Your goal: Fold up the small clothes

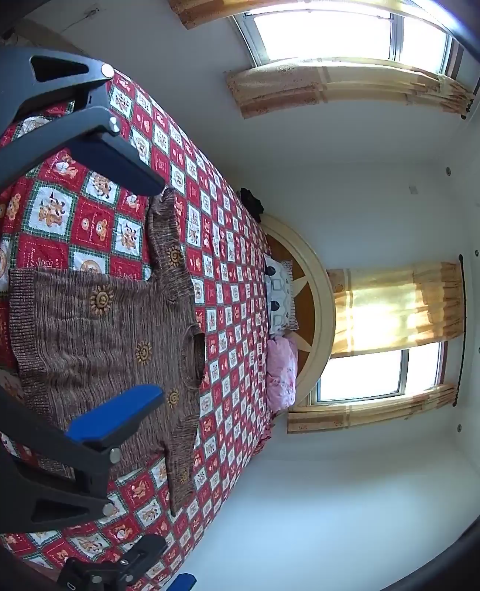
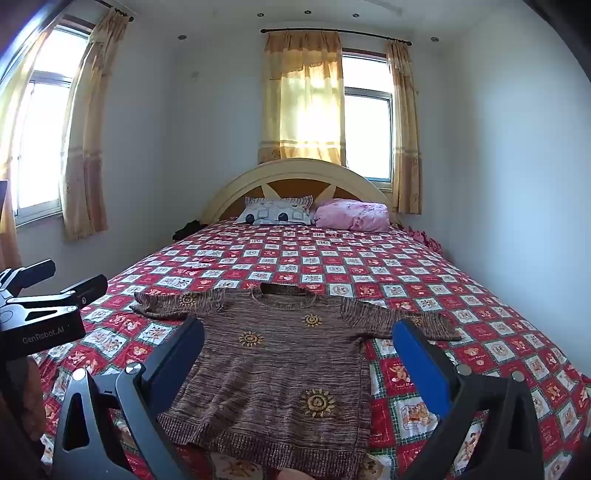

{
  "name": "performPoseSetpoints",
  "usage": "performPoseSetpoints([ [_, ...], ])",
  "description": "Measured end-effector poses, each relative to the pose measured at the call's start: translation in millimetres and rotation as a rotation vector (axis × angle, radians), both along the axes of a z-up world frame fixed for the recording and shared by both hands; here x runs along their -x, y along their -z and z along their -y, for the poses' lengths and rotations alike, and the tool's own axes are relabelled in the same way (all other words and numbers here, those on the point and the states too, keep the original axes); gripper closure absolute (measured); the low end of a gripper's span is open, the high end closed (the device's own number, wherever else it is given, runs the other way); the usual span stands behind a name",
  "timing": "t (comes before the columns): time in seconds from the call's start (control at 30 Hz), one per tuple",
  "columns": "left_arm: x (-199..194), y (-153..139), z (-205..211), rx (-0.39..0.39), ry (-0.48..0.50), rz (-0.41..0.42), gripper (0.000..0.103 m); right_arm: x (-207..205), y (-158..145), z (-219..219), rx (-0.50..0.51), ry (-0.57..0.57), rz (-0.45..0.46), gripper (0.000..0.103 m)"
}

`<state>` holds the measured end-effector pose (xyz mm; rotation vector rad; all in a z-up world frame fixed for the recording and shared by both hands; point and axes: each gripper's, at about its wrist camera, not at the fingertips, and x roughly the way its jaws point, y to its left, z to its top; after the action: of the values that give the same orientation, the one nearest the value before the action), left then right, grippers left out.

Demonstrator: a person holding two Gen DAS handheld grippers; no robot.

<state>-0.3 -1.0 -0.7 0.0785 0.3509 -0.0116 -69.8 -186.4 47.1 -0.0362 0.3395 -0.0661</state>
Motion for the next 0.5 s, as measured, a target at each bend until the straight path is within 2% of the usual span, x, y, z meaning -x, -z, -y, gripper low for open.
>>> performPoseSetpoints([
  [0.03, -2.1, 0.1, -1.9, 0.023, 0.0, -0.022, 0.0, 0.2, -0.1, -0.2, -0.001, 0.0, 0.003, 0.001],
  [0.5, -5.1, -1.5, -6.8, 0.014, -0.036, -0.009, 0.0, -1.2, -2.0, 0.4, -0.002, 0.001, 0.0, 0.001],
])
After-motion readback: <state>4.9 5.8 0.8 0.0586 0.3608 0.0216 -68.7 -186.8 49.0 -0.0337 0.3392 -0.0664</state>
